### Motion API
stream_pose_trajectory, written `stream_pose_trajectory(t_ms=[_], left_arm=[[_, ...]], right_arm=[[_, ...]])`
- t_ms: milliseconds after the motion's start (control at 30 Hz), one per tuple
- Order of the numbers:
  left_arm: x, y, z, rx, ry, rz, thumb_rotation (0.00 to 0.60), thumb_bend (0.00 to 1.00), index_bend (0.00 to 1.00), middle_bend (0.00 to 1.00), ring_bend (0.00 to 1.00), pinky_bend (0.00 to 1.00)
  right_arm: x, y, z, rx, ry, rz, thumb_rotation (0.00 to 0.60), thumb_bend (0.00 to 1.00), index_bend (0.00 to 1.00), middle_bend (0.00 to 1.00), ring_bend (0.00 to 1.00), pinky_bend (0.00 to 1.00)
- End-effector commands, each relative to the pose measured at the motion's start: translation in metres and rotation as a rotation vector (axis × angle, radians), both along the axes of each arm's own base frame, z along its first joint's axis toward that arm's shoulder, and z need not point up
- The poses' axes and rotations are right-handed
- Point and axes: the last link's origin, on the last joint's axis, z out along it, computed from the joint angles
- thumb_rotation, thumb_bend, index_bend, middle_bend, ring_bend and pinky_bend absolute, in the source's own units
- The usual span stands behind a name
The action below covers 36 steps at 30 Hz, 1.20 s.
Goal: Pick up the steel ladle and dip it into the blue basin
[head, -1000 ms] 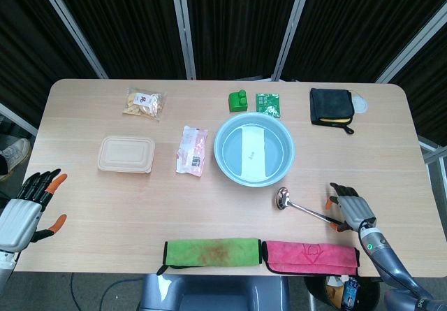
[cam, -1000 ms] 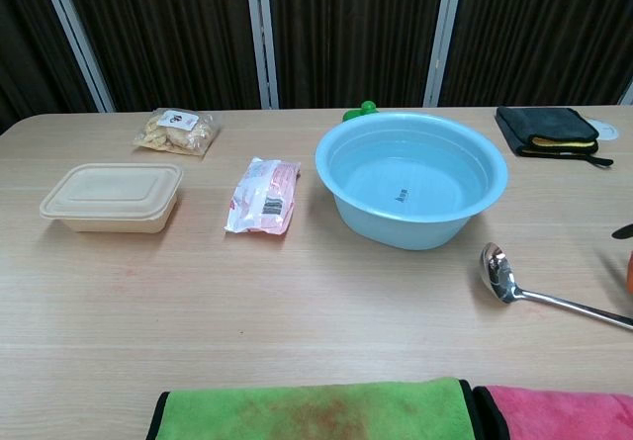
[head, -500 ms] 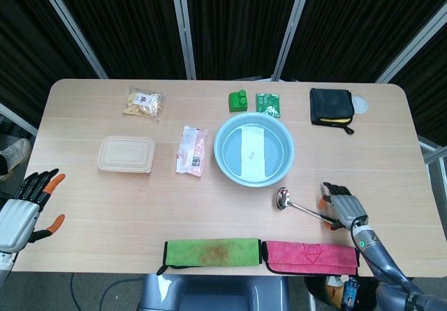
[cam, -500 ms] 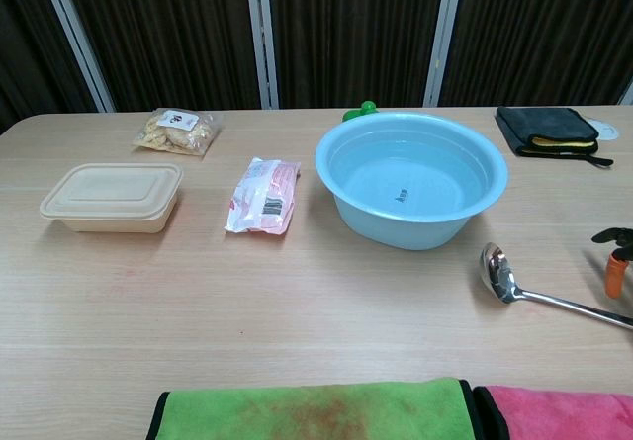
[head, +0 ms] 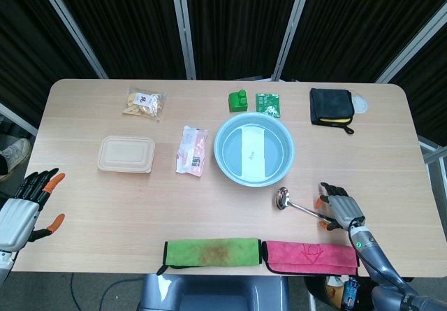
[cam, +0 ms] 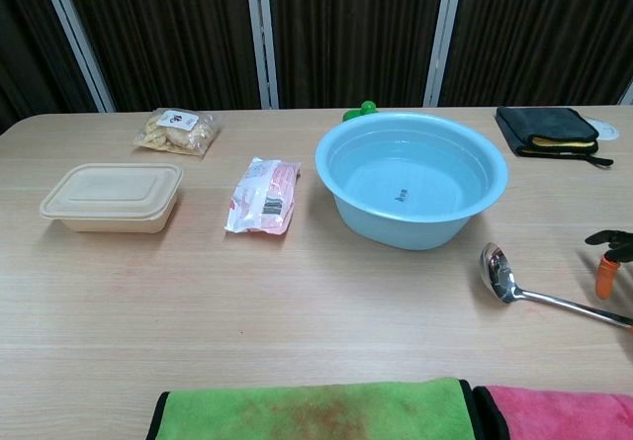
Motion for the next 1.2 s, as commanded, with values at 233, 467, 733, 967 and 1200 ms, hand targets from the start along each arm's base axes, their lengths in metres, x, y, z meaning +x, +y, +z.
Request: stream_pose_trajectory(t_ms=[233,467,733,967,1200], left_arm=[[0.0,0.0,0.001,-0.001,-0.003,-0.003,0.6,0.35,0.05,0.0,0.0,0.0],[-0.001,0.001,0.001,0.001,-0.002,0.0,0.6,0.35,0.05,0.0,0.0,0.0],[0.0,0.0,0.002,0.007,-0.01,-0.006,0.6,0.35,0.05,0.0,0.0,0.0],[-0.001,0.0,0.004,0.018,-0.019,-0.012,0.6,0.35,0.05,0.0,0.0,0.0],[-0.001,0.0,0.006,0.015,-0.029,-0.015,0.6,0.35,0.04,0.0,0.0,0.0]], right_arm=[[0.0,-0.001,-0.008,0.009,-0.005,-0.003,0.6,0.23,0.41,0.0,0.0,0.0],[-0.003,-0.003,-0.013,0.02,0.009,-0.007,0.6,0.23,0.41,0.0,0.0,0.0],[-0.009,-0.004,-0.01,0.007,0.025,-0.022,0.6,0.23,0.43,0.0,0.0,0.0],[-0.013,-0.002,-0.013,0.007,0.03,-0.037,0.6,0.23,0.48,0.0,0.0,0.0],[-0.015,-0.002,-0.011,-0.017,0.029,-0.043,0.6,0.24,0.5,0.0,0.0,0.0]])
